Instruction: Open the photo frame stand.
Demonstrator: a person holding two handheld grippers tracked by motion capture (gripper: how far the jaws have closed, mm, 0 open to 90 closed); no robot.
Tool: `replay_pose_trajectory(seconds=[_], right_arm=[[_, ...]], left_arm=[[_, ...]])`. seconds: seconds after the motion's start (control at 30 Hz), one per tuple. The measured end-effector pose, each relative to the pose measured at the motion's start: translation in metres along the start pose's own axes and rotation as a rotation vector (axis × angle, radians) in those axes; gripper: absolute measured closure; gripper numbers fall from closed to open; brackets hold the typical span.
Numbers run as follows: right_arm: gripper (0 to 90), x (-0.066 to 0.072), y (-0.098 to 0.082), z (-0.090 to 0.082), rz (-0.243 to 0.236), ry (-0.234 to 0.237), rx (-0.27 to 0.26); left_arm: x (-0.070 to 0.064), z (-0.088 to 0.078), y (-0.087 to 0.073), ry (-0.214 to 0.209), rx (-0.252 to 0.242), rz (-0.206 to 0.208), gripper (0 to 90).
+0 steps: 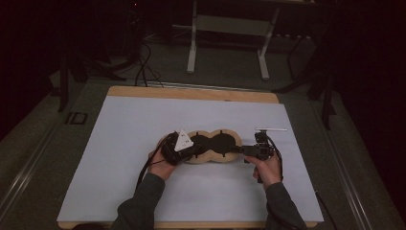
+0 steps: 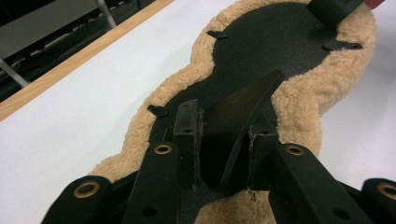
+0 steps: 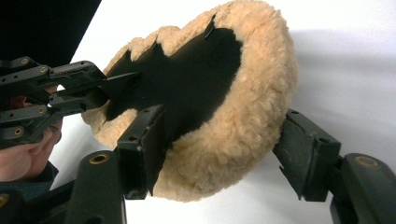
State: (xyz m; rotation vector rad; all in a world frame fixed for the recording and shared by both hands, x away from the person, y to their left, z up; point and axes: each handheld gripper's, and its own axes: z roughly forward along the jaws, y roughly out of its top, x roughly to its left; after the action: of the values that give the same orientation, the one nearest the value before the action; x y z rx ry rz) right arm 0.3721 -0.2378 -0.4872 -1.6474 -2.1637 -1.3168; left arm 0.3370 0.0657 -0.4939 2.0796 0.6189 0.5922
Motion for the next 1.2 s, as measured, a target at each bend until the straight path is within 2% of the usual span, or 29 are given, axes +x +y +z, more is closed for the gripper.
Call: replay_pose_trajectory(seconds=[0.37,0.83,0.9,1.0,1.17,1.2], right_arm=[[45.4,0.0,-0.001,-0.009,0.016,0.053,-0.018],[53.9,0.001,-0.001,-0.014,-0.008,0.078,-0.035],[55.4,0.002,-0.001,-0.015,-0.008,0.084,-0.042],[57.1,0.003,-0.001,-0.015,-0.03,0.077,-0.045],[58.8,0.003,-0.002,-0.017,-0.039,0.079,-0.047],[59.2,0.003,-0.002,-0.017,-0.04,0.078,-0.046]], left_arm=[[0.002,-0.008,-0.005,-0.028,-0.031,-0.034,69.2],[0.0,-0.015,-0.006,-0.048,0.035,-0.071,53.5],[0.0,-0.015,-0.008,-0.061,0.04,-0.097,51.2],[0.0,-0.015,-0.009,-0.076,0.051,-0.105,47.7],[-0.001,-0.018,-0.01,-0.093,0.063,-0.113,45.7],[0.0,-0.018,-0.012,-0.114,0.076,-0.125,44.7]])
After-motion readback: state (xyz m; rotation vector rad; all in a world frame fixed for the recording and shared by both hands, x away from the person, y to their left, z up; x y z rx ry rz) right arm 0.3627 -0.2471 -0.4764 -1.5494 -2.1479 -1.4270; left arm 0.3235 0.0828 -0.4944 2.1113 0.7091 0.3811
